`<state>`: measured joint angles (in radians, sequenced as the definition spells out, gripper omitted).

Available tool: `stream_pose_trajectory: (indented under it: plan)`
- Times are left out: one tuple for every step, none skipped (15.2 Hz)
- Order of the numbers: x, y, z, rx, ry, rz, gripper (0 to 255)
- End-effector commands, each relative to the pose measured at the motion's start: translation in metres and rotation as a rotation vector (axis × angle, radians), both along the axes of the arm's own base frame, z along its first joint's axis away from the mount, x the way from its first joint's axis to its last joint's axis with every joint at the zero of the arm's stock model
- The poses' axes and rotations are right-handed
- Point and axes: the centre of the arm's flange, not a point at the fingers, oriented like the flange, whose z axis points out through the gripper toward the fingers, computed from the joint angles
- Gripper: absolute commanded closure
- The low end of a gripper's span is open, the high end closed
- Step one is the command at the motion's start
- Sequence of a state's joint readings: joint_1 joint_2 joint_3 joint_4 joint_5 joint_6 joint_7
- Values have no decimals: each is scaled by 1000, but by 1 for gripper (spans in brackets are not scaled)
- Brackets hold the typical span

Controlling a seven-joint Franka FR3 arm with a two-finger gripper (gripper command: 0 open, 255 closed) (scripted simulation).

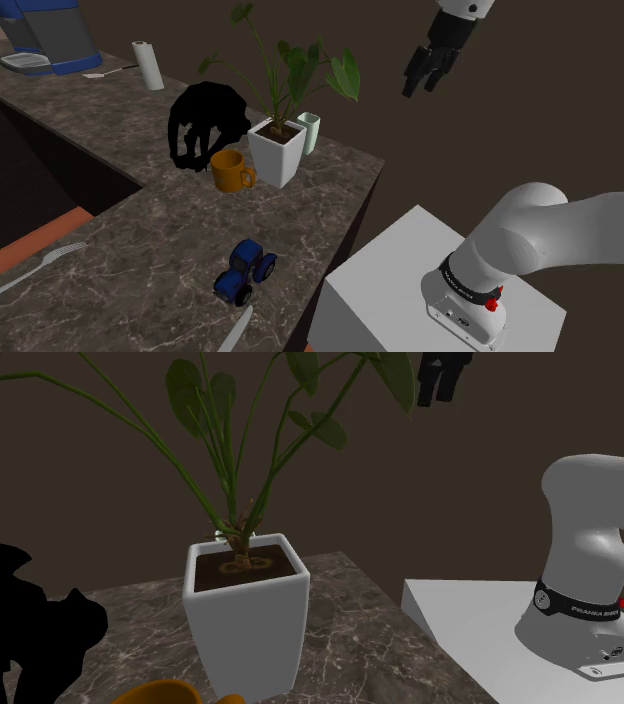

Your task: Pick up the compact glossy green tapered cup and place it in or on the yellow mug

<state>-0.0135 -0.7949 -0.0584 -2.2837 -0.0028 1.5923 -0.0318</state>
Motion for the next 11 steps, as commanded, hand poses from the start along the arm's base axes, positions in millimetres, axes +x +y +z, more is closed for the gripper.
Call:
stream_pose_trajectory:
  plan:
    - [0, 0, 0, 0, 0, 0, 0]
    - [12, -1, -6, 1, 1, 0, 0]
    - [23, -1, -13, 1, 2, 0, 0]
    - [35, -2, -19, 2, 2, 0, 0]
    - [46, -3, -26, 2, 3, -1, 0]
    - [58, -3, -32, 3, 4, -1, 0]
    - [70, -4, -39, 3, 5, -1, 0]
    - [81, -4, -45, 4, 6, -1, 0]
    - [93, -5, -52, 4, 6, -1, 0]
    - [104, -6, -58, 5, 7, -1, 0]
    - [116, -6, -65, 5, 8, -2, 0]
